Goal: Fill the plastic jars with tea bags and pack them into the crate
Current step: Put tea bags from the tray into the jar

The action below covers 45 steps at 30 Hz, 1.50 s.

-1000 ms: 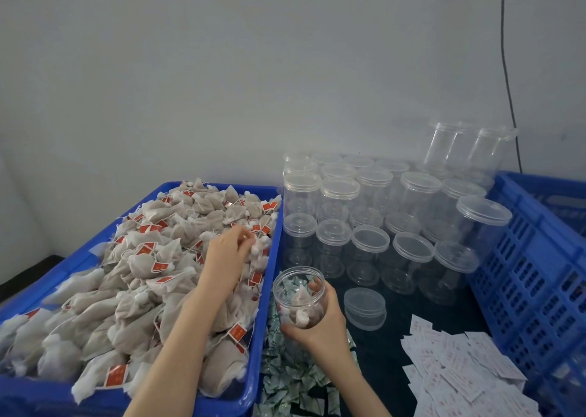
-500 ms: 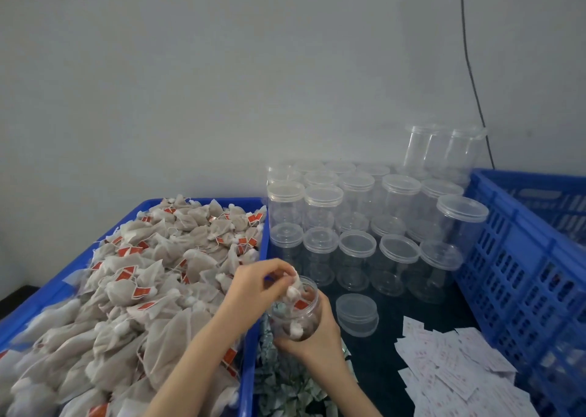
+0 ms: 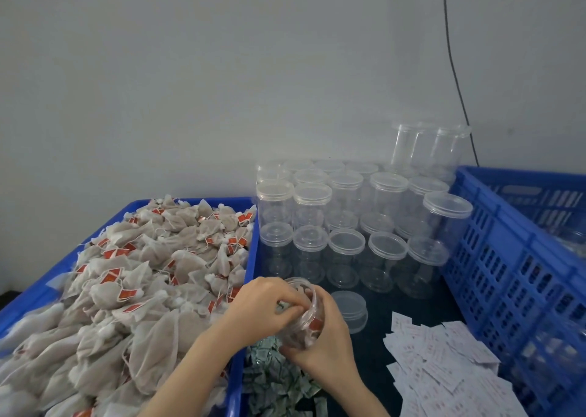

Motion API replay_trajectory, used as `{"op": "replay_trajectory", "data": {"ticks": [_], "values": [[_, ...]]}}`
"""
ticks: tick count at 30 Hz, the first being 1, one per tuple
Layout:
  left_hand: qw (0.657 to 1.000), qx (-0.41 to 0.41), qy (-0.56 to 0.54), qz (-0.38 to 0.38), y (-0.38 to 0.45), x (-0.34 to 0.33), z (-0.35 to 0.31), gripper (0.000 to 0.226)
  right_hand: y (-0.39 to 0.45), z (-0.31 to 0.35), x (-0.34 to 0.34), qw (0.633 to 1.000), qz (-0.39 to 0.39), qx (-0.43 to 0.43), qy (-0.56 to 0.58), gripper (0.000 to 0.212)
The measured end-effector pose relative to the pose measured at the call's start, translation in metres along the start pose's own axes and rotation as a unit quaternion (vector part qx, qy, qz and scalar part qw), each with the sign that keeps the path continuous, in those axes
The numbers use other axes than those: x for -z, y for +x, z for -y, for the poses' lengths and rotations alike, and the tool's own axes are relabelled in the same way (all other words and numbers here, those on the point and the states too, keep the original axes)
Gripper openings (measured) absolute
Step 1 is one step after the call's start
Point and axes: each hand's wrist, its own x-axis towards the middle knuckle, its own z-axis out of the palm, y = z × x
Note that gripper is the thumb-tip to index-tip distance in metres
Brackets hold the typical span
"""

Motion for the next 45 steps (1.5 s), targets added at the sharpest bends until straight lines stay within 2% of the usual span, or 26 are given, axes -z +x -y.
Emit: {"op": "replay_trajectory", "data": {"ticks": [2,5,13,17,20,23,29,33,38,45], "values": [[0.999,0.013,0.034,0.041,0.001,-0.002,-0.002,0.023,-0.004,-0.001,0.002,1.0,0.003,0.0,0.003,0.082],[0.997,0.015,0.044,0.058,0.003,-0.007,-0.009,0.03,-0.008,-0.004,0.006,1.0,-0.008,-0.009,0.009,0.085],[0.998,-0.055,0.031,-0.031,0.008,-0.015,-0.016,0.028,-0.012,-0.016,0.022,0.998,-0.053,-0.009,0.034,0.089],[0.998,-0.024,0.039,-0.043,0.017,-0.008,-0.012,0.028,-0.017,-0.025,0.033,0.995,-0.089,0.001,0.047,0.082],[0.992,0.048,0.107,0.055,0.028,-0.008,-0.005,0.031,-0.022,-0.034,0.045,0.993,-0.104,-0.002,0.055,0.085],[0.967,0.091,0.176,0.162,0.038,-0.019,0.001,0.031,-0.027,-0.044,0.054,0.99,-0.114,-0.019,0.079,0.086],[0.924,0.125,0.205,0.298,0.051,-0.047,0.004,0.035,-0.041,-0.064,0.062,0.985,-0.142,-0.048,0.086,0.085],[0.904,0.109,0.239,0.338,0.055,-0.067,-0.005,0.039,-0.047,-0.081,0.059,0.975,-0.172,-0.1,0.097,0.092],[0.869,0.114,0.292,0.384,0.044,-0.091,-0.006,0.036,-0.048,-0.094,0.055,0.972,-0.192,-0.114,0.079,0.1],[0.86,0.119,0.319,0.38,0.041,-0.095,0.0,0.032,-0.051,-0.099,0.048,0.977,-0.181,-0.081,0.085,0.102]]}}
